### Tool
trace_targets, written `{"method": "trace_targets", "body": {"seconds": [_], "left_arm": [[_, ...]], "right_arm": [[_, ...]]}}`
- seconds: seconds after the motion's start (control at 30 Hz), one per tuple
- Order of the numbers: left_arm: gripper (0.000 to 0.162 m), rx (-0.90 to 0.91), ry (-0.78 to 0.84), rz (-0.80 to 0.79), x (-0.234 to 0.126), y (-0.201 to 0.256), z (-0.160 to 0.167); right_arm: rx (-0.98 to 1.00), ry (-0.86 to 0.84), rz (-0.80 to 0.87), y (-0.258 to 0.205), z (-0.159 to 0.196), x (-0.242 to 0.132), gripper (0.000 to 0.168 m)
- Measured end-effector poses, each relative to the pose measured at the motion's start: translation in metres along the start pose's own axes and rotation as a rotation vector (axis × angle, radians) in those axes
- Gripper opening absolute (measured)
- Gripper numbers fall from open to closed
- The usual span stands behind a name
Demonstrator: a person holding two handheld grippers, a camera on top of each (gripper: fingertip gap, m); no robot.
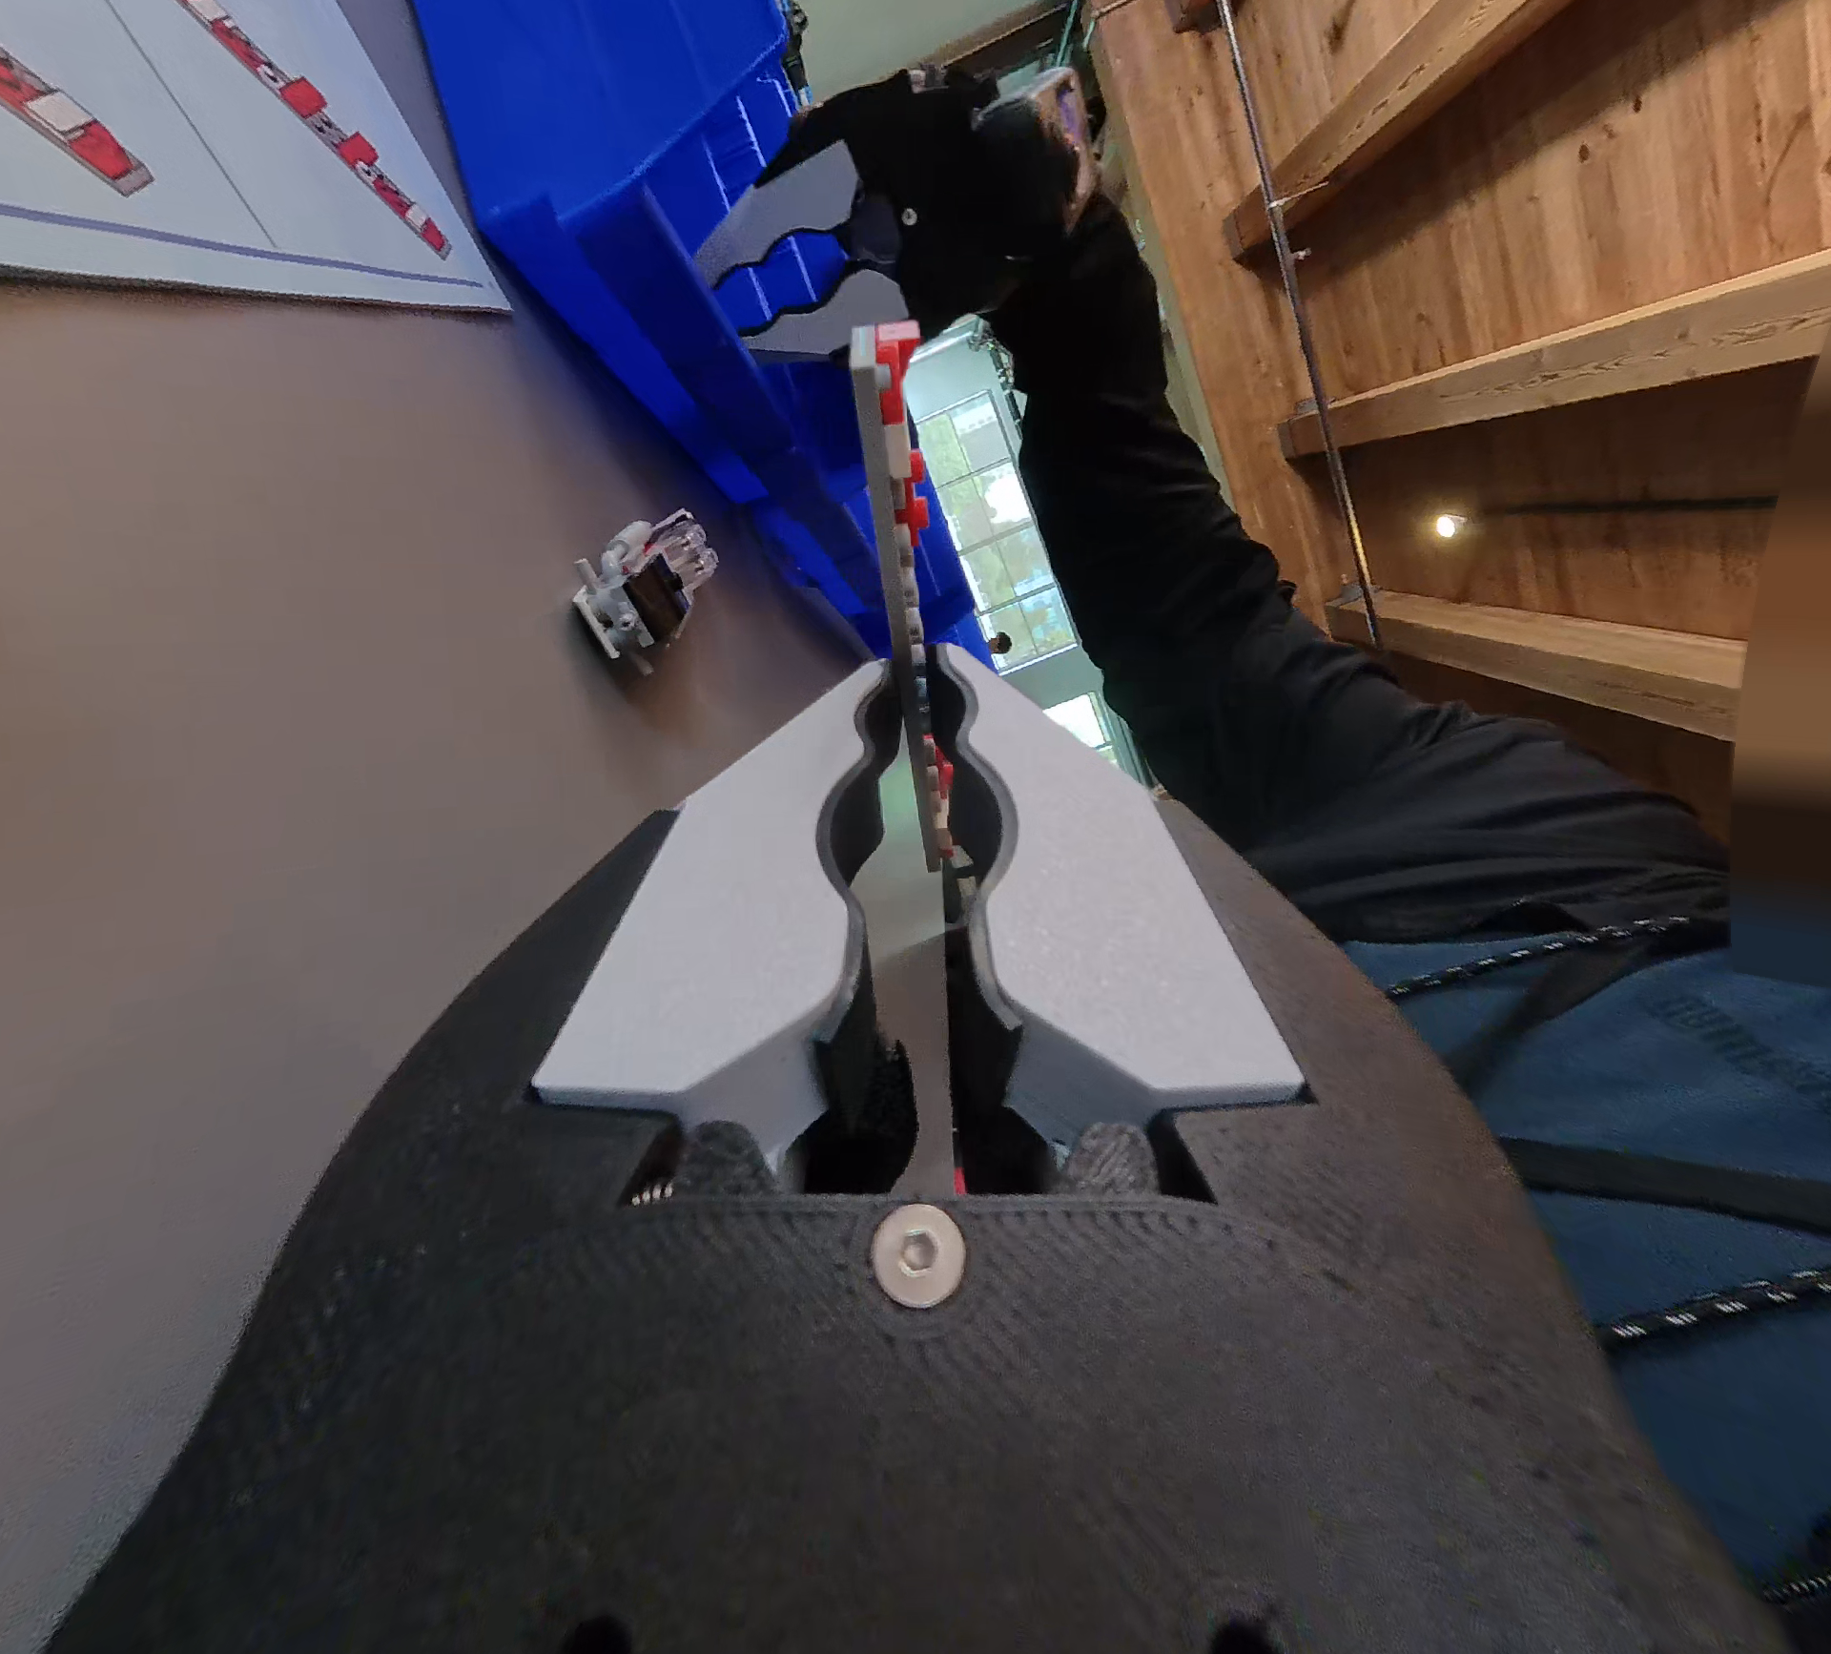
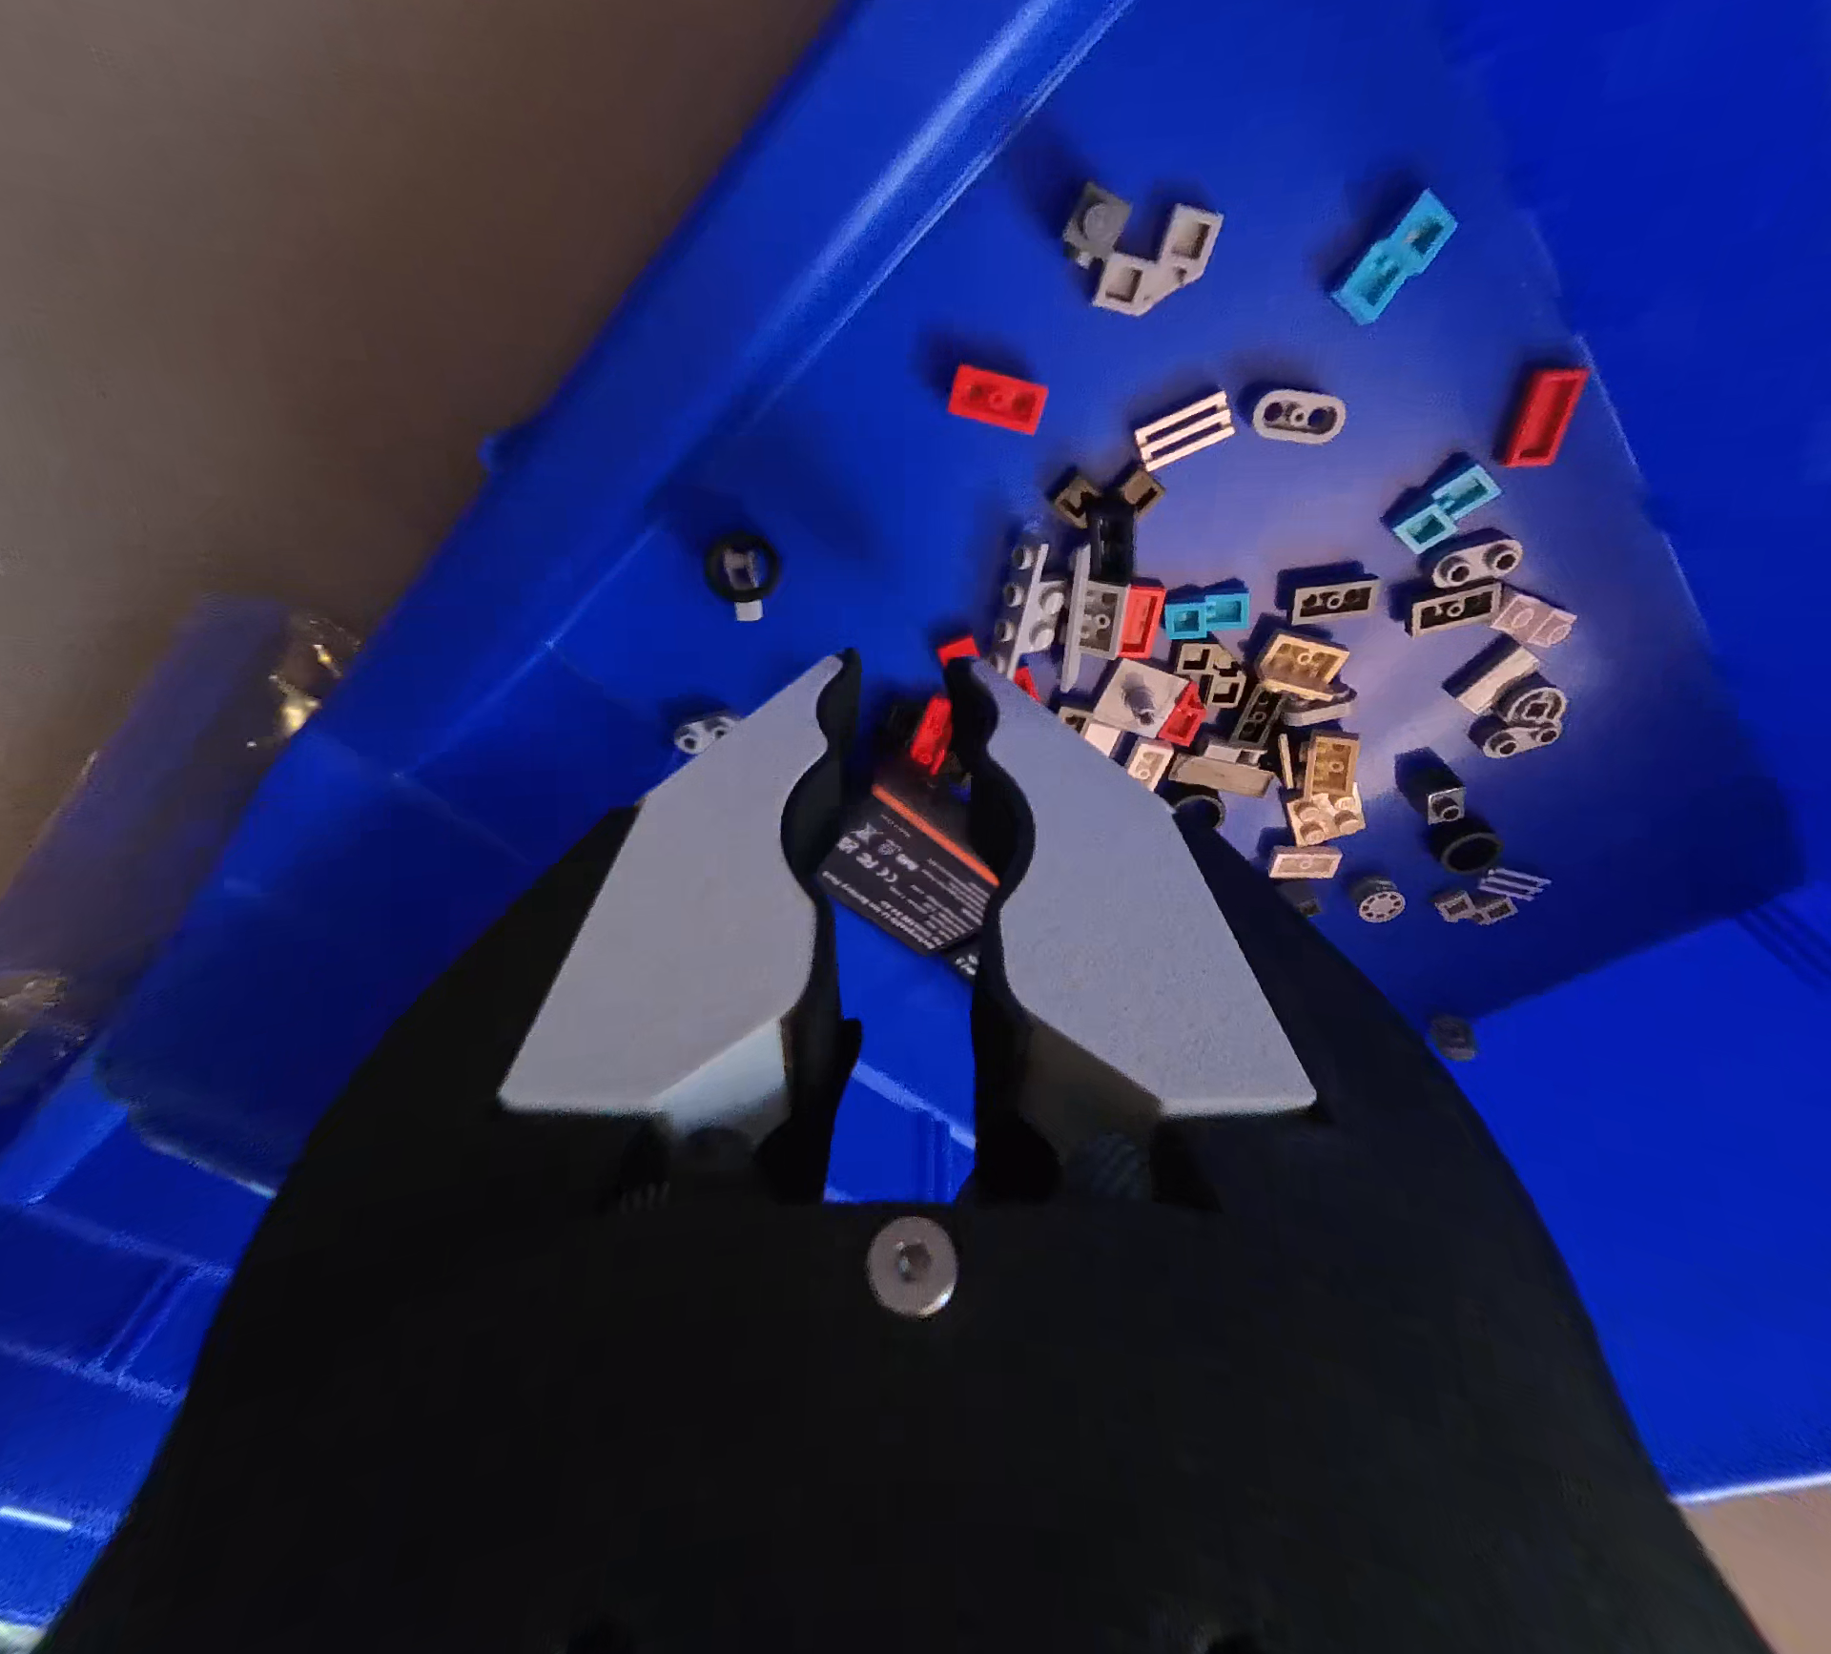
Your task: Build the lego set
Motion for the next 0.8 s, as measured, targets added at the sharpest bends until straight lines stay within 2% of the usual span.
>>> {"method": "trace_targets", "body": {"seconds": [0.23, 0.5, 0.8], "left_arm": [[0.004, -0.009, -0.006, 0.042, 0.000, 0.004, 0.000], [0.005, -0.002, 0.002, 0.053, -0.001, 0.005, -0.001], [0.004, 0.006, 0.005, 0.047, -0.002, 0.005, -0.001]], "right_arm": [[-0.023, -0.041, 0.050, 0.008, 0.006, 0.013, 0.023], [-0.055, -0.019, 0.119, 0.011, 0.005, 0.014, 0.012], [-0.024, -0.013, 0.177, 0.011, 0.002, 0.015, 0.008]]}}
Point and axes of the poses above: each gripper's, where its closed fingertips meet, x out along the fingers, z out of its underside, y = z × x across the jaws, the point moved 4 cm from there along -x, back along the fingers, and after that the axes turned 10 degrees about z, right-handed, at the moved point
